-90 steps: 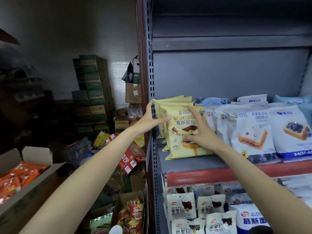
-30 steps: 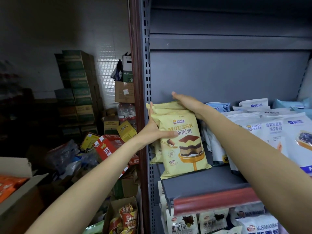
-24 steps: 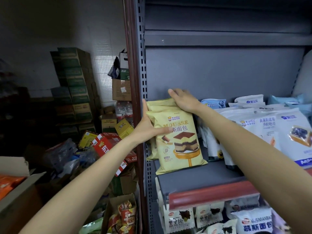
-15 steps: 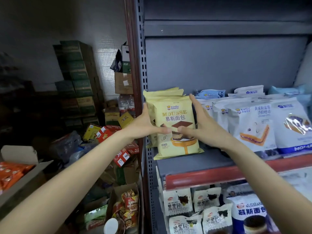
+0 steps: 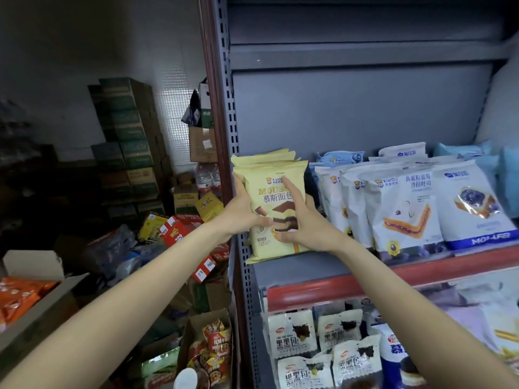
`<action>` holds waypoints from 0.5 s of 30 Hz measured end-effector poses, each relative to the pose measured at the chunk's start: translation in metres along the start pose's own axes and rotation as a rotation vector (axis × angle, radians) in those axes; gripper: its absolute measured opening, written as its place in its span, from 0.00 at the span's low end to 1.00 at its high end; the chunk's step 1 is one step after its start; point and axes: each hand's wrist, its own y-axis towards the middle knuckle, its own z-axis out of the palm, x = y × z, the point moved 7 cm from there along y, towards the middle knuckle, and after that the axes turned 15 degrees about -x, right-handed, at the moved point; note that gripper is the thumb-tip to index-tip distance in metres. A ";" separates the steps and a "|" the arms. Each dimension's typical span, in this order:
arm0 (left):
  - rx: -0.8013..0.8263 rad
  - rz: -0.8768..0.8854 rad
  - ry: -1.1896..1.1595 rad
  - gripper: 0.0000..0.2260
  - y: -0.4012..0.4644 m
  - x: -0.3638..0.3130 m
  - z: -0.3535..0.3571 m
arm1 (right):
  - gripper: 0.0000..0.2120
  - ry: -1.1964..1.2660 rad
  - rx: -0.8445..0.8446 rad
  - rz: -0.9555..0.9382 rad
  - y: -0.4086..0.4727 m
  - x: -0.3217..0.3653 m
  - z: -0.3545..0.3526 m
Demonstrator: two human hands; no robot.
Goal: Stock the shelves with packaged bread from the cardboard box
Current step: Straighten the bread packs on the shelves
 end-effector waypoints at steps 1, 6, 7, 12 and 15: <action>-0.012 0.004 0.020 0.59 0.000 -0.001 0.000 | 0.52 -0.011 -0.004 0.002 0.001 -0.001 0.000; -0.140 0.078 0.208 0.63 -0.010 -0.014 -0.009 | 0.52 -0.062 -0.033 -0.010 -0.001 -0.001 -0.005; -0.194 0.098 0.261 0.62 -0.014 -0.018 -0.014 | 0.52 -0.081 -0.037 -0.018 -0.001 0.001 -0.005; -0.587 0.342 0.342 0.44 -0.056 -0.056 -0.040 | 0.38 -0.297 -0.078 -0.075 -0.018 0.009 -0.018; -0.612 0.496 0.159 0.21 -0.086 -0.078 -0.040 | 0.25 -0.359 -0.184 -0.250 -0.046 0.033 -0.043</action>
